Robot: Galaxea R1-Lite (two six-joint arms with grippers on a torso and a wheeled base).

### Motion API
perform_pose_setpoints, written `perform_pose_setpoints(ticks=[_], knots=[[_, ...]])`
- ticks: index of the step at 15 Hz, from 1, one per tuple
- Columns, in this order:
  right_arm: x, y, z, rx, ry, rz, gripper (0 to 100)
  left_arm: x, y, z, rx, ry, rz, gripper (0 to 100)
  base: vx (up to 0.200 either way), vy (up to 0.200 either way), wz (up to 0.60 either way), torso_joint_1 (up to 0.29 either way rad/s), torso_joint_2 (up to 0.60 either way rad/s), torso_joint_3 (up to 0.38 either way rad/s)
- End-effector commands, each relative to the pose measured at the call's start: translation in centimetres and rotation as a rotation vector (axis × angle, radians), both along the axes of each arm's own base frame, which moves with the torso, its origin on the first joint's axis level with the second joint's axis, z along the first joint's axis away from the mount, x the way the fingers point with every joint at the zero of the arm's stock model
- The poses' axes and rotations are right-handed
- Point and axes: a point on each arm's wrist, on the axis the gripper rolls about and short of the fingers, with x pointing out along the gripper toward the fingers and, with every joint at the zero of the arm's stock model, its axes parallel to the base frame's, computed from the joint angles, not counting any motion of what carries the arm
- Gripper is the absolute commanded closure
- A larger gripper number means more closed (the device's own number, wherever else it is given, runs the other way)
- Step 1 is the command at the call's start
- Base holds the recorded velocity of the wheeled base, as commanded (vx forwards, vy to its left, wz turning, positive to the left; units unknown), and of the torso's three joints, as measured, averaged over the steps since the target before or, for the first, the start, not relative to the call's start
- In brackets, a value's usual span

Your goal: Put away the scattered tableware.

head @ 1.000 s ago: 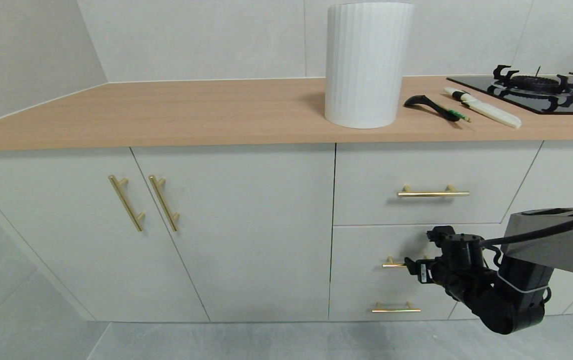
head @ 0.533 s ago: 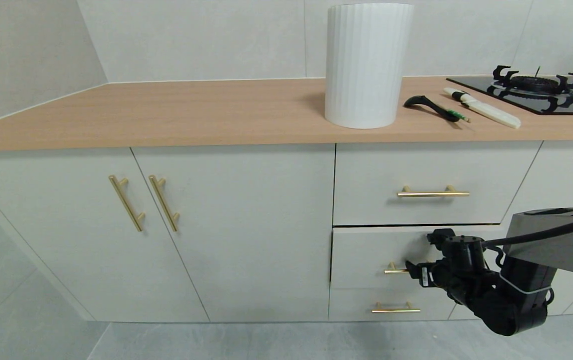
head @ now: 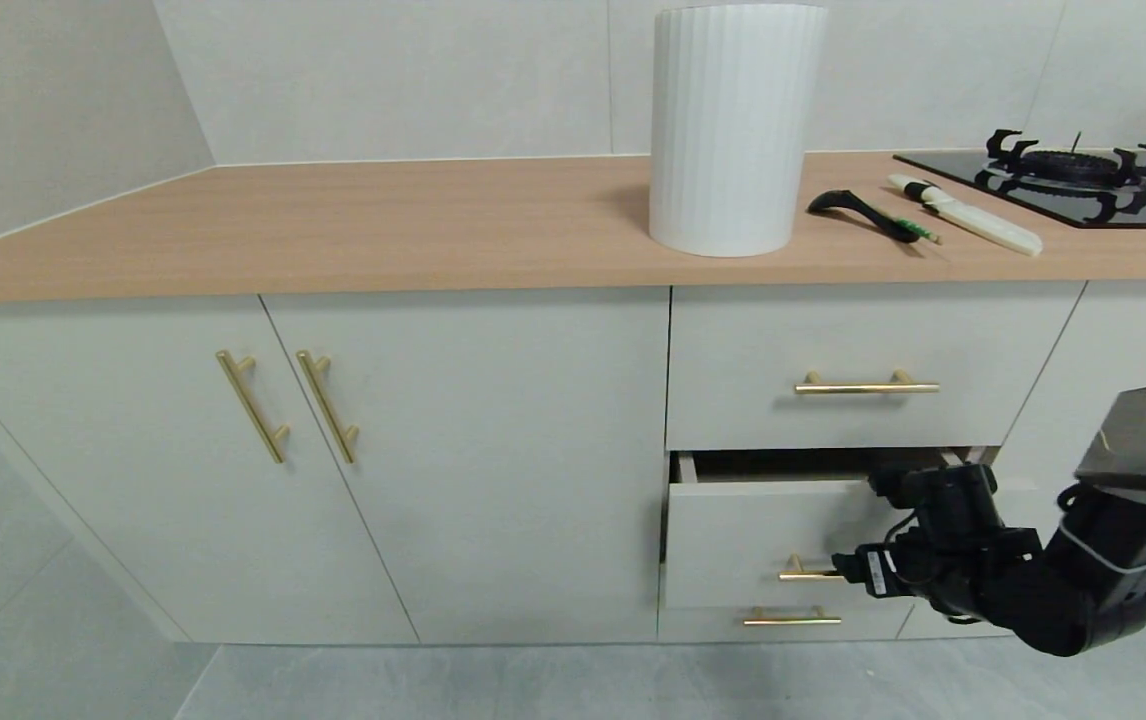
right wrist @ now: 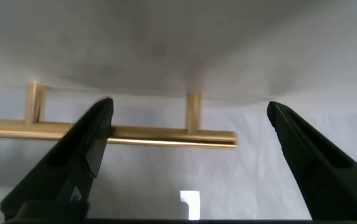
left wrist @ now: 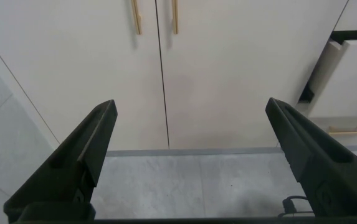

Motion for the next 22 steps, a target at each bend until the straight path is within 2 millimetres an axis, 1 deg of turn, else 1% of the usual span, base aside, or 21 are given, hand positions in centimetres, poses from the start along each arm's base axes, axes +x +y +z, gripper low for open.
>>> perform_pose_setpoints(ticks=[1, 3, 4, 6, 8, 10, 12, 15, 16, 17, 18, 22], knots=[[-2.9, 0.0, 7.6, 0.051, -0.059, 0.057, 0, 0.0, 0.0, 0.0, 0.000, 0.001, 0.000, 0, 0.000, 0.000, 0.00, 0.000, 0.00, 0.000], [-5.3, 0.3, 11.4, 0.081, -0.076, 0.113, 0, 0.0, 0.0, 0.0, 0.000, 0.001, 0.000, 0, 0.000, 0.000, 0.00, 0.000, 0.00, 0.000], [-6.1, 0.6, 12.6, 0.089, -0.102, 0.132, 0, 0.0, 0.0, 0.0, 0.000, 0.001, 0.000, 0, 0.000, 0.000, 0.00, 0.000, 0.00, 0.000], [-6.8, 1.1, 13.8, 0.103, -0.144, 0.155, 0, 0.0, 0.0, 0.0, 0.000, 0.001, 0.000, 0, 0.000, 0.000, 0.00, 0.000, 0.00, 0.000], [-6.7, 1.3, 13.8, 0.111, -0.162, 0.155, 0, 0.0, 0.0, 0.0, 0.000, 0.001, 0.000, 0, 0.000, 0.000, 0.00, 0.000, 0.00, 0.000], [-6.0, 1.5, 13.0, 0.113, -0.180, 0.154, 0, 0.0, 0.0, 0.0, -0.001, 0.001, 0.000, 0, 0.000, 0.000, 0.00, 0.000, 0.00, 0.000], [-4.8, 1.9, 11.0, 0.101, -0.179, 0.139, 0, 0.0, 0.0, 0.0, 0.000, 0.001, 0.000, 0, 0.000, 0.000, 0.00, 0.000, 0.00, 0.000], [-3.5, 2.3, 9.2, 0.099, -0.184, 0.127, 0, 0.0, 0.0, 0.0, -0.001, 0.001, 0.000, 0, 0.000, 0.000, 0.00, 0.000, 0.00, 0.000], [-3.0, 2.4, 8.2, 0.099, -0.185, 0.127, 0, 0.0, 0.0, 0.0, -0.001, 0.001, 0.000, 0, 0.000, 0.000, 0.00, 0.000, 0.00, 0.000], [-2.8, 2.5, 7.9, 0.101, -0.194, 0.127, 0, 0.0, 0.0, 0.0, 0.000, 0.001, 0.000, 0, 0.000, 0.000, 0.00, 0.000, 0.00, 0.000], [-2.4, 2.6, 6.9, 0.103, -0.221, 0.118, 0, 0.0, 0.0, 0.0, 0.000, 0.001, 0.000, 0, 0.000, 0.000, 0.00, 0.000, 0.00, 0.000], [-1.5, 2.8, 5.3, 0.101, -0.276, 0.100, 0, 0.0, 0.0, 0.0, -0.001, 0.001, 0.000, 0, 0.000, 0.000, 0.00, 0.000, 0.00, 0.000]])
